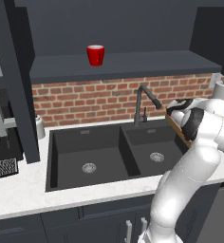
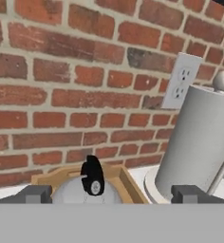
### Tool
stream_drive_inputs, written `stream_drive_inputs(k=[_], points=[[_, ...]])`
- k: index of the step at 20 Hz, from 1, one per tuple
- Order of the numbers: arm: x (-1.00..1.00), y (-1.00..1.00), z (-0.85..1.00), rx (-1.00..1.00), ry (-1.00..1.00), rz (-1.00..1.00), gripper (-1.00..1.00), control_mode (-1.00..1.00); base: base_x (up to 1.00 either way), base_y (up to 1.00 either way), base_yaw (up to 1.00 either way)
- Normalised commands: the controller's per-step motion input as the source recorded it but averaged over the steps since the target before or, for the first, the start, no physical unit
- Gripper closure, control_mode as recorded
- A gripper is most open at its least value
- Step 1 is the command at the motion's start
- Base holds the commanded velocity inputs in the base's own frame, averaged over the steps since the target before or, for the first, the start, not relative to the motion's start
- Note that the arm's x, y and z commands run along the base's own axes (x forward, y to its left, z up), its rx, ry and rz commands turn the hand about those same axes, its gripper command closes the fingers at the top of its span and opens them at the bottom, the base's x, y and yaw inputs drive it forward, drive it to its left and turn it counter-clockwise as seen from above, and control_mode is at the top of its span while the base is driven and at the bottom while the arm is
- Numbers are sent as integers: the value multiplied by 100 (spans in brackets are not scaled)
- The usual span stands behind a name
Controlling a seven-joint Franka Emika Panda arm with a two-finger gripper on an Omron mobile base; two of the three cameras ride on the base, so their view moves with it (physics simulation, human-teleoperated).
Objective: Pick the kettle from the counter and place it on the tray. Then pick the mug from the cabinet and place it on the tray. Then close the cabinet doors.
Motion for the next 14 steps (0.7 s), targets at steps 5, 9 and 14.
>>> stream_drive_inputs(k=[5,9,14], points=[[-44,2,40,1,8,-2,-100,-100,0,0,0],[-60,6,33,4,9,0,-100,-100,0,0,0],[-60,7,43,11,6,0,-100,-100,0,0,0]])
